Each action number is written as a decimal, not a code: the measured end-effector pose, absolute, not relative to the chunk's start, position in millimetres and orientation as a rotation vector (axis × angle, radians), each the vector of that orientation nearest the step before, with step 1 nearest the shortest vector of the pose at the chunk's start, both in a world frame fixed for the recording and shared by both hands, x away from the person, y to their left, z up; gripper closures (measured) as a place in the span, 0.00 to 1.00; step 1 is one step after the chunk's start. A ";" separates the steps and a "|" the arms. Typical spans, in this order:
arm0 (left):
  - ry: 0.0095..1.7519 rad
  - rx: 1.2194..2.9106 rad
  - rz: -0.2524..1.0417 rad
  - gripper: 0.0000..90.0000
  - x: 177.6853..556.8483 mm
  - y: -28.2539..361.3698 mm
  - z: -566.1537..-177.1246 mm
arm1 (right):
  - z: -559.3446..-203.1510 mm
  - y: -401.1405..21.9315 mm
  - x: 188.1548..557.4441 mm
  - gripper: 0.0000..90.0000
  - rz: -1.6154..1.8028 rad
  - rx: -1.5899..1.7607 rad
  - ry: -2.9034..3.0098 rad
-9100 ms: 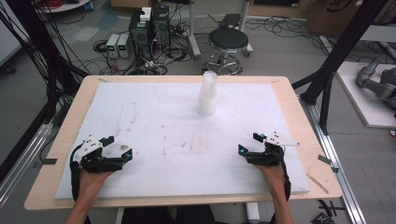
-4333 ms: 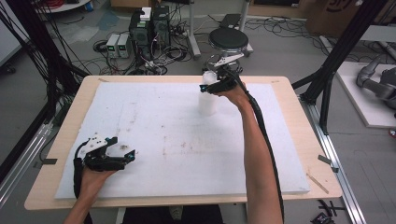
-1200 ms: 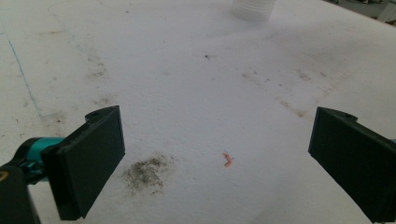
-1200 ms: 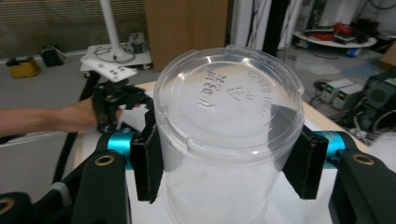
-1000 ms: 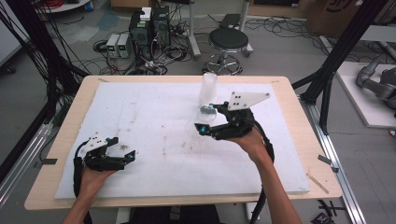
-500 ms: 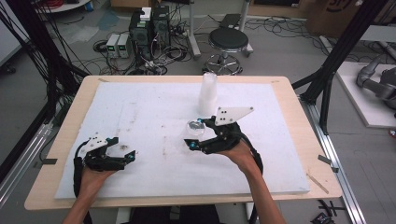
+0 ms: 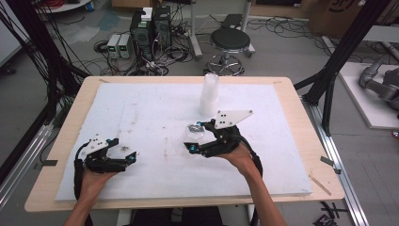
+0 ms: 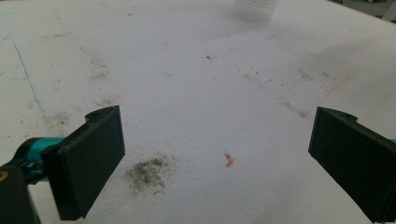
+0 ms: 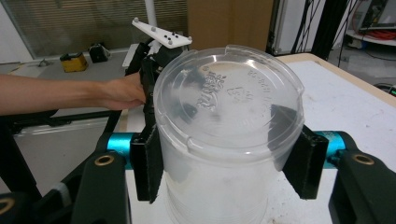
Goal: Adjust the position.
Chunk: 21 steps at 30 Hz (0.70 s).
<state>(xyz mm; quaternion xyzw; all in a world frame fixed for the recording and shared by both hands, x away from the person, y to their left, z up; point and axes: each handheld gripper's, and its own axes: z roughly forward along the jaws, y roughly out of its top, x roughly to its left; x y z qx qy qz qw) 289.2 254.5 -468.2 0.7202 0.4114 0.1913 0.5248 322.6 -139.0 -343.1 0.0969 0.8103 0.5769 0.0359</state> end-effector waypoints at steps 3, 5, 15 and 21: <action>0.990 1.724 0.450 0.04 289.9 254.6 -468.3 | -344.4 -141.3 323.6 0.44 1.774 0.309 2.486; 0.992 1.723 0.449 0.04 290.2 254.6 -468.4 | -345.3 -143.0 324.7 0.44 1.776 0.316 2.480; 0.972 1.719 0.446 0.04 289.5 255.6 -468.0 | -351.6 -146.3 330.1 0.44 1.791 0.349 2.478; 0.922 1.692 0.400 0.04 291.4 260.4 -464.2 | -352.9 -150.3 334.2 0.44 1.887 0.353 2.453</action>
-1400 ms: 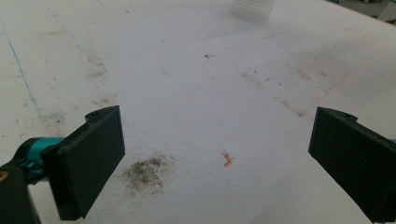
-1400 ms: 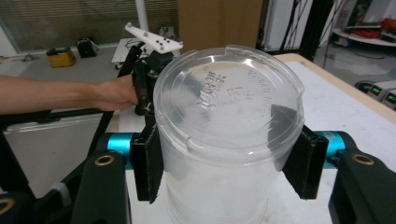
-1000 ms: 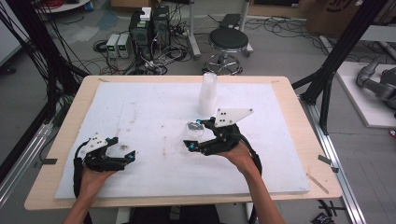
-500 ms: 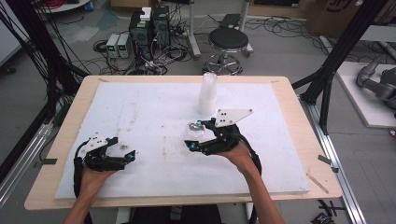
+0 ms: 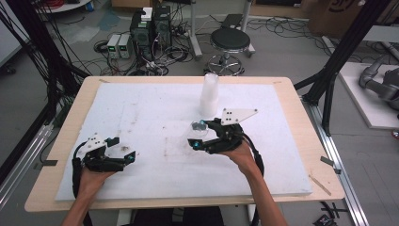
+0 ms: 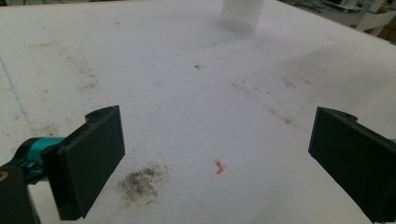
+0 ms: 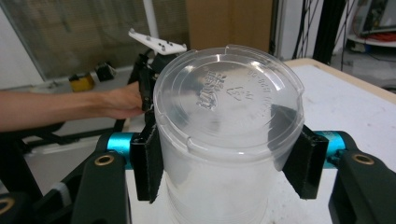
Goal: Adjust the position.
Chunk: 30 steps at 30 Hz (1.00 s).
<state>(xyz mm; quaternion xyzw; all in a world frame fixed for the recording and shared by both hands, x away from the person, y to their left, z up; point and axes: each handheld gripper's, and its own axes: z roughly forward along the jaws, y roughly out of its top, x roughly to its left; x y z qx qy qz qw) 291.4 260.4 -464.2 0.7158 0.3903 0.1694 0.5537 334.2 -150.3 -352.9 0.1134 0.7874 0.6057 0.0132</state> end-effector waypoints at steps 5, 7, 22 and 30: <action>0.804 1.673 0.345 0.04 291.2 260.8 -452.4 | -352.8 -155.6 336.0 0.44 1.989 0.348 2.407; 0.727 1.670 0.322 0.04 291.3 258.8 -444.3 | -352.9 -156.0 335.5 0.44 2.009 0.351 2.401; 0.327 1.624 0.141 0.04 309.1 195.3 -390.3 | -350.6 -147.7 331.6 0.44 2.050 0.284 2.392; 0.248 1.638 0.102 0.04 314.1 163.4 -384.5 | -350.3 -147.5 331.3 0.44 2.049 0.278 2.395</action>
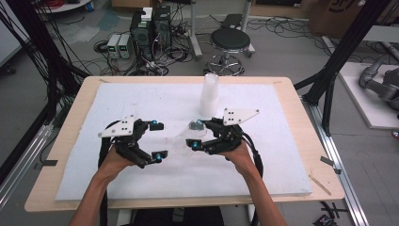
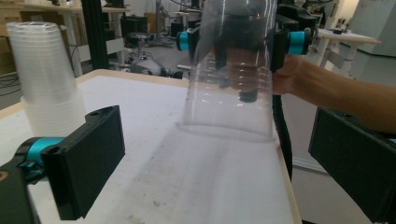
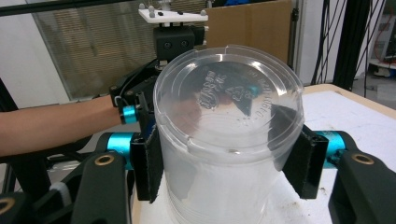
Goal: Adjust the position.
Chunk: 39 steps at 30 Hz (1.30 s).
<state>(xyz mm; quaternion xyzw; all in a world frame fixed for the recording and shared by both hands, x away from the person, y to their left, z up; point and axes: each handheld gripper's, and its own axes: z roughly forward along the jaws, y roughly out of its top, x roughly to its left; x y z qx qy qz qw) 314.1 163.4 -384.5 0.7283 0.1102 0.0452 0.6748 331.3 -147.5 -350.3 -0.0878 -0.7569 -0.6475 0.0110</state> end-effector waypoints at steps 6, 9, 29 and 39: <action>0.218 1.650 0.073 0.04 315.8 146.4 -384.0 | -350.2 -147.1 331.0 0.44 -2.020 -0.269 -2.353; 0.200 1.651 0.066 0.04 317.1 136.5 -383.9 | -350.6 -146.2 331.1 0.44 -2.022 -0.263 -2.349; 0.192 1.634 0.046 0.14 316.9 111.5 -390.7 | -352.9 -143.2 330.3 0.44 -2.023 -0.245 -2.317; 0.200 1.628 0.041 0.21 316.7 113.0 -392.4 | -354.1 -142.2 330.2 0.44 -2.033 -0.238 -2.288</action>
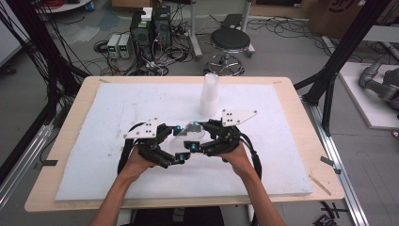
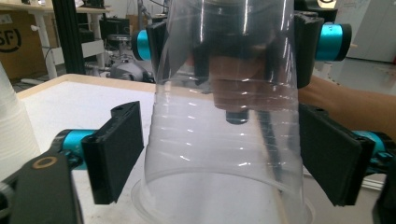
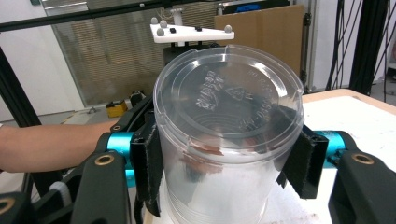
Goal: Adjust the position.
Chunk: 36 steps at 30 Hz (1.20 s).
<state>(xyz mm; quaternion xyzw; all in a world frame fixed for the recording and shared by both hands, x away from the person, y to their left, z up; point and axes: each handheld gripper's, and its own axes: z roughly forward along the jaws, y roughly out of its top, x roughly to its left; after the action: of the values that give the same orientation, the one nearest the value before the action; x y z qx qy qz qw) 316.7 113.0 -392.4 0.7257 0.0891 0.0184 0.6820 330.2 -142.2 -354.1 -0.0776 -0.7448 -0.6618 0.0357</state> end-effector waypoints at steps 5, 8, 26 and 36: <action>0.192 1.623 0.047 0.29 316.0 113.3 -392.1 | -355.2 -140.9 329.9 0.44 -2.027 -0.238 -2.288; 0.193 1.628 0.046 0.31 316.2 113.4 -392.1 | -355.6 -140.6 329.8 0.44 -2.027 -0.236 -2.287; 0.203 1.637 0.055 0.36 315.7 115.2 -391.5 | -356.1 -138.6 329.3 0.15 -1.989 -0.242 -2.305; 0.204 1.727 0.085 0.36 314.5 124.7 -387.9 | -355.2 -139.7 328.0 0.15 -1.928 -0.209 -2.373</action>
<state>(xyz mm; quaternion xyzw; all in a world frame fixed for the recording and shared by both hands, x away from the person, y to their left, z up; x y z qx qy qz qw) 314.5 124.7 -387.9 0.7585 0.0895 0.0372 0.6444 328.0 -139.7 -355.2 -0.0683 -0.7738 -0.6286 0.0383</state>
